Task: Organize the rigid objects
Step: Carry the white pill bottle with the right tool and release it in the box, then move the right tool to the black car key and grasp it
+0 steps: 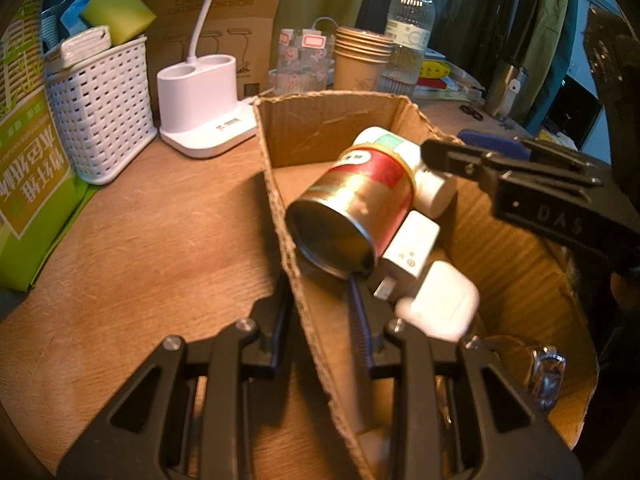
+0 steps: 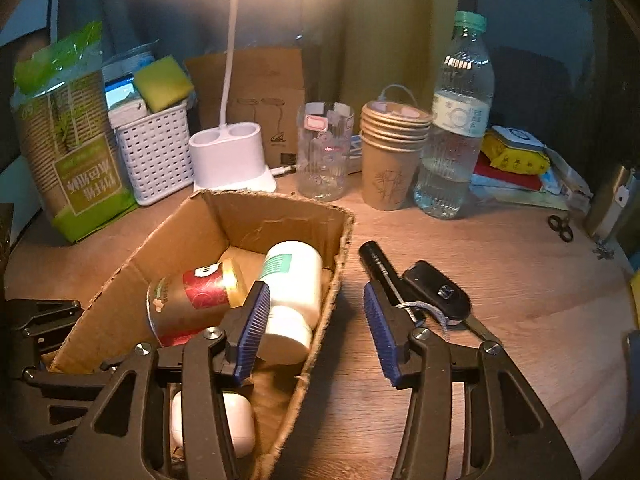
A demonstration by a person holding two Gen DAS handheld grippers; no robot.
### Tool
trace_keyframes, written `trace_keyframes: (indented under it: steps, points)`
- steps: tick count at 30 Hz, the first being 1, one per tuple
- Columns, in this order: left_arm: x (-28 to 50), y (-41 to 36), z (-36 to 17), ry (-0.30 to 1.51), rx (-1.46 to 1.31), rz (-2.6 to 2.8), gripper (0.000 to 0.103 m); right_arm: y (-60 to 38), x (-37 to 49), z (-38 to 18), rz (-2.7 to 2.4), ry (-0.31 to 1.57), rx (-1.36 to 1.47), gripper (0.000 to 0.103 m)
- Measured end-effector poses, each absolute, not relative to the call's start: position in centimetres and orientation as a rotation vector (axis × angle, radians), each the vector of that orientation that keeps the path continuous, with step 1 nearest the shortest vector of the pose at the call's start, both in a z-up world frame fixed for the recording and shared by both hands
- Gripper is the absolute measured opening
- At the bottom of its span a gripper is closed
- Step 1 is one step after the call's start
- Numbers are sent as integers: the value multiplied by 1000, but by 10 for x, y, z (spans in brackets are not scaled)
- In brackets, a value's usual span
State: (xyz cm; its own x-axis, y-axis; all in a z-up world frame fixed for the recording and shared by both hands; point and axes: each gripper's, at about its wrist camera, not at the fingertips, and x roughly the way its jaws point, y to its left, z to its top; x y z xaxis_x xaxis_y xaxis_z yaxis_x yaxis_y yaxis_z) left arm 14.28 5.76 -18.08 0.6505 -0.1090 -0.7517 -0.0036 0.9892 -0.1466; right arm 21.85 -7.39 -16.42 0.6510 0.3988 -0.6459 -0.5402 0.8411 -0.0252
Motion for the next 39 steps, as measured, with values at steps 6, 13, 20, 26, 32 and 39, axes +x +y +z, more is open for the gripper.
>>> trace_keyframes:
  steps: [6,13,20,26,32,39]
  points:
    - [143,58,-181,861,-139,-60,30,-102,224,-148,468,629,-174,52]
    - [143,58,-181,861,-139,-60,30,-125,240,-155,389,632,-160,52]
    - [143,58,-181,861,-139,-60,30,-138,261,-170,342,658,-184,52]
    - [143,58,-181,861,-139,-60,30,-140,278,-182,329,689,-220,52]
    - [143,58,-181,861,-139,-60,30,-134,290,-189,342,715,-263,52]
    - [143,58,-181,861,-139,-60,30,-128,293,-194,357,732,-289,52]
